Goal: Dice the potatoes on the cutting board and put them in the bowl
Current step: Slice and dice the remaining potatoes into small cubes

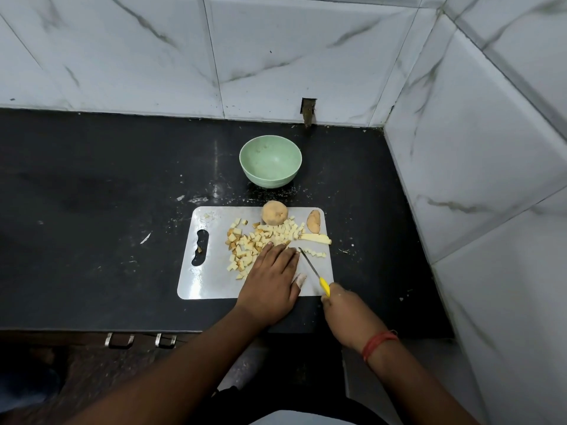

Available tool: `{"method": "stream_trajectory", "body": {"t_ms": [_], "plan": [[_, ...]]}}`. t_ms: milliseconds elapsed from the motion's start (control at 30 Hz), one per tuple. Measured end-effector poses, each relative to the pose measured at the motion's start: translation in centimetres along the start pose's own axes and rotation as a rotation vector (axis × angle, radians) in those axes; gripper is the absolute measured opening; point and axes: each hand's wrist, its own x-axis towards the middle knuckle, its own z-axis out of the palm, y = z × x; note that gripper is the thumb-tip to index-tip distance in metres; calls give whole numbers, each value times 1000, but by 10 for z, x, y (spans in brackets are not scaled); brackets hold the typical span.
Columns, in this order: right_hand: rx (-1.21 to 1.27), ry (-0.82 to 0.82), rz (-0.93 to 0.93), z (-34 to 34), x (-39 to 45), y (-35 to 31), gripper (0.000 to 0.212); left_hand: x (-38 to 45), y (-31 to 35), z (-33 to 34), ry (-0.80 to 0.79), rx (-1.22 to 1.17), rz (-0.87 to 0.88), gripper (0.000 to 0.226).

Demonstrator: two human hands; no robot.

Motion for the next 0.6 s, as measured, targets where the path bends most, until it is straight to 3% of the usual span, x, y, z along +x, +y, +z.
{"method": "stream_trajectory", "body": {"t_ms": [367,600], "plan": [[-9,-102,55,4,6,2,16,1,1,-1,-18,-5,-16,53],[221,-147,31,-10,-6,17,21,2,0,-3,-36,8,-9,55]]}}
